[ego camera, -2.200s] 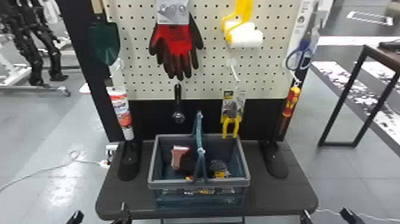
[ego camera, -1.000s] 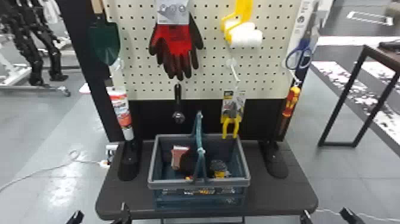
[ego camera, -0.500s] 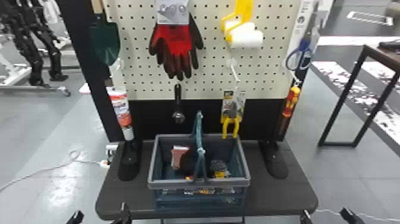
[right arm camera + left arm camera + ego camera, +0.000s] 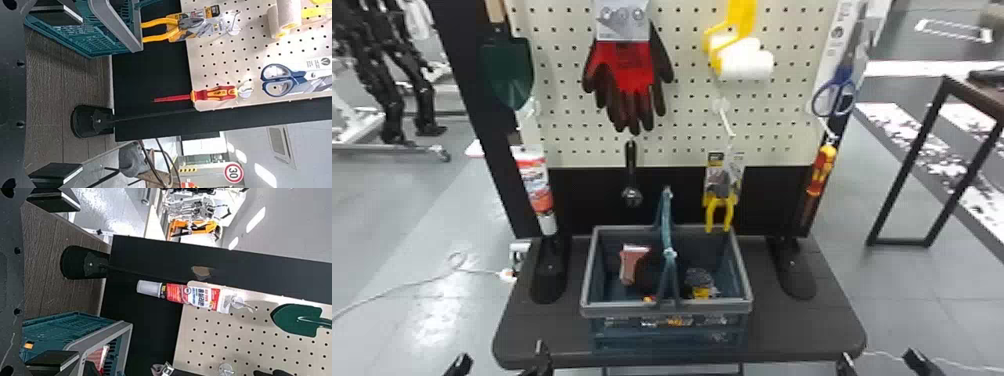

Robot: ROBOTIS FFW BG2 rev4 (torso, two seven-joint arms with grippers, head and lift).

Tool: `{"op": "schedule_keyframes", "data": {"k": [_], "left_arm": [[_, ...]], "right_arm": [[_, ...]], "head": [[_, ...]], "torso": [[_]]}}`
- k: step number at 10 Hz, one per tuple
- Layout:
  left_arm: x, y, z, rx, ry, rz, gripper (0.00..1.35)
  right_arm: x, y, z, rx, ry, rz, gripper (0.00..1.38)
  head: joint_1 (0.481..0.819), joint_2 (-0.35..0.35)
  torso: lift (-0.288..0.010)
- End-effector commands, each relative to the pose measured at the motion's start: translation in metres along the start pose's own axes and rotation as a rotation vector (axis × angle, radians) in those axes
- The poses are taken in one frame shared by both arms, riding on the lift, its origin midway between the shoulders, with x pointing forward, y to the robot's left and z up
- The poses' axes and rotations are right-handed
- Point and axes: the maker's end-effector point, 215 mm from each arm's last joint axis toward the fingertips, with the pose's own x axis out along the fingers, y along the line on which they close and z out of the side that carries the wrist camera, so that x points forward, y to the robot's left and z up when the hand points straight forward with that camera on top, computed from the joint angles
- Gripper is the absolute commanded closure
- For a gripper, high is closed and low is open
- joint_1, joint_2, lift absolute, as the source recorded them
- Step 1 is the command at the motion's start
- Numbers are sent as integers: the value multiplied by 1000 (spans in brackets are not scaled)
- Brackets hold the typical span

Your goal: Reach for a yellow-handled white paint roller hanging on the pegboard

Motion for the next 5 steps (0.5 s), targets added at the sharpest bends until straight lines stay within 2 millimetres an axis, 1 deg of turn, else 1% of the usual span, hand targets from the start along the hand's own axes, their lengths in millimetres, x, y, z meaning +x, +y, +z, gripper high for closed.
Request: {"op": "schedule_keyframes", "data": {"k": [1, 5], "left_arm": [[0, 0, 0, 0, 0, 0, -2], [0, 0, 0, 0, 0, 0, -2]], "right_arm": [[0, 1, 0, 5, -1, -2, -2], [0, 1, 0, 5, -1, -2, -2]], "head": [[549, 0], [549, 0]], "torso": [[-100], [-100]]}}
